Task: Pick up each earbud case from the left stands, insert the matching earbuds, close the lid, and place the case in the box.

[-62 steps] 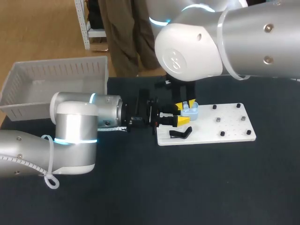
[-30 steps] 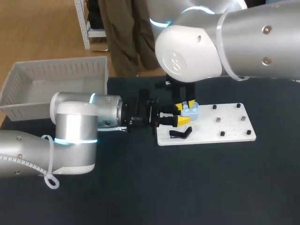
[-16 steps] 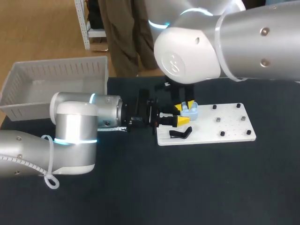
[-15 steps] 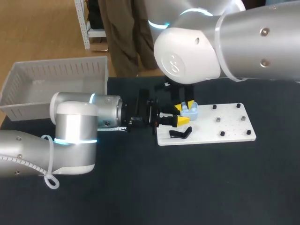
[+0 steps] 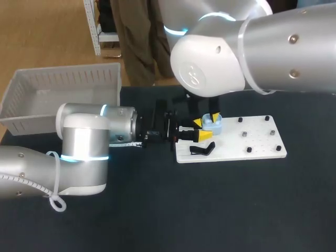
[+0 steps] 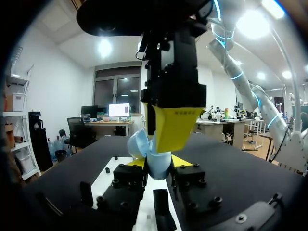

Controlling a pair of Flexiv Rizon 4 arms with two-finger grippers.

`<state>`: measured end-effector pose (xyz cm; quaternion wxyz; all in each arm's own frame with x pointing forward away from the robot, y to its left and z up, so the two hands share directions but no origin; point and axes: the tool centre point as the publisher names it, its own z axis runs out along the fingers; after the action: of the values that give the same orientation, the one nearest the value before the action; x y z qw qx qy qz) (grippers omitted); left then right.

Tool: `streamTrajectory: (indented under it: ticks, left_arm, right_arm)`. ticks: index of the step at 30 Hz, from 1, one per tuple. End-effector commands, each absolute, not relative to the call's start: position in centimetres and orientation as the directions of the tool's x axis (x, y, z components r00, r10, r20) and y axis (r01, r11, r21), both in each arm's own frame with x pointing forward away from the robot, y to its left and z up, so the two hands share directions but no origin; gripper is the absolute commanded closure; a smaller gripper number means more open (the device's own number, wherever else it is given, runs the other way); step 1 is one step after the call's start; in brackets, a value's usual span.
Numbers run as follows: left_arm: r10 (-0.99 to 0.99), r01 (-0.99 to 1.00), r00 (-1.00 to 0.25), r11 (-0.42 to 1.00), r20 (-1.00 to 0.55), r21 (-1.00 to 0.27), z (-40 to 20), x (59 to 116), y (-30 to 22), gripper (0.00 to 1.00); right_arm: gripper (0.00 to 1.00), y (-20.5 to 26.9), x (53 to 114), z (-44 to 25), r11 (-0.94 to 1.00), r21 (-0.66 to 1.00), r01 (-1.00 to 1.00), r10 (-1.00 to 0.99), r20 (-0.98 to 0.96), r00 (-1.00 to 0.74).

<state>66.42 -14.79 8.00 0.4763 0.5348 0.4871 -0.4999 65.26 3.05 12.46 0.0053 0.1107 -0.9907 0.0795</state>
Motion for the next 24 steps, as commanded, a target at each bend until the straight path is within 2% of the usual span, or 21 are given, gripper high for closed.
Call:
streamTrajectory:
  ticks: [1,9,16,24]
  left_arm:
    - [0.043,0.998,0.027,-0.066,-0.999,0.025,7.9,66.3,-14.8,1.0]
    - [0.043,0.998,0.027,-0.066,-0.999,0.025,7.9,66.3,-14.8,1.0]
    - [0.043,0.998,0.027,-0.066,-0.999,0.025,7.9,66.3,-14.8,1.0]
    - [0.043,0.998,0.027,-0.066,-0.999,0.025,7.9,66.3,-14.8,1.0]
  right_arm:
    - [0.63,3.1,65.2,12.5,0.964,-0.158,-0.216,-0.215,0.023,-0.976]
    - [0.63,2.9,65.2,12.9,0.973,-0.135,-0.189,-0.191,-0.003,-0.982]
    - [0.56,2.5,64.9,13.9,0.977,-0.132,-0.17,-0.174,-0.019,-0.985]
    - [0.57,0.8,64.0,15.6,0.989,-0.091,-0.118,-0.122,-0.043,-0.992]
